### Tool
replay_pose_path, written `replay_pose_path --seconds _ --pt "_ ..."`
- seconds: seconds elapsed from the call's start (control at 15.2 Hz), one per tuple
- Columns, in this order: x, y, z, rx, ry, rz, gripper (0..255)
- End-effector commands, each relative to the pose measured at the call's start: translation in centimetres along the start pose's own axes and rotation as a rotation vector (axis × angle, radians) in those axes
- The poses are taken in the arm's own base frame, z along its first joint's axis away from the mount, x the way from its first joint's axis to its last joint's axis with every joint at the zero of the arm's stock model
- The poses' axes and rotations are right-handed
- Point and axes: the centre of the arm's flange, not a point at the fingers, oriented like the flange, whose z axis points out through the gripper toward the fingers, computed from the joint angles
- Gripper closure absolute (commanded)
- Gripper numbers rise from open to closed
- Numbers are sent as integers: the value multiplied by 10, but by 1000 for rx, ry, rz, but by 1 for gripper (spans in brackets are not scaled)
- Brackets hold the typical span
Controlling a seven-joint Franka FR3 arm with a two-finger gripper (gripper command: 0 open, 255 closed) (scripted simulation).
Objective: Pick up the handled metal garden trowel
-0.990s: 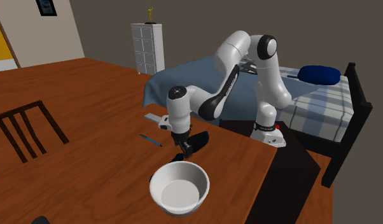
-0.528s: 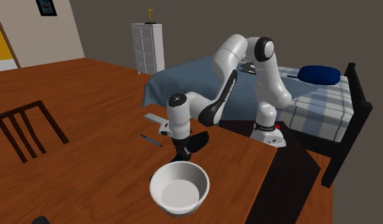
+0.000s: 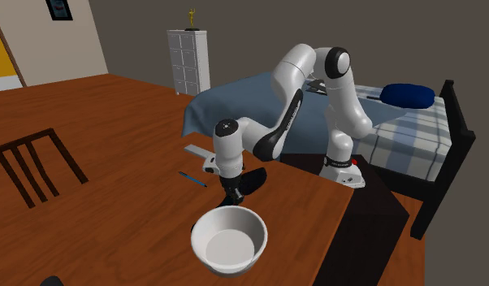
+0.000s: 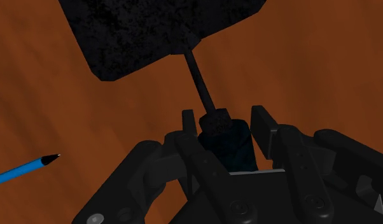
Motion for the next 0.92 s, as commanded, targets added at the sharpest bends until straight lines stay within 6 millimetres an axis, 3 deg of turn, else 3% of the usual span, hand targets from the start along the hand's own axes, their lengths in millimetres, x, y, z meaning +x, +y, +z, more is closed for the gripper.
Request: replay_pose_path --seconds 0.0,0.86 --pt "0 0 1 0 0 0 255" --pt "-8 11 -66 0 0 0 255"
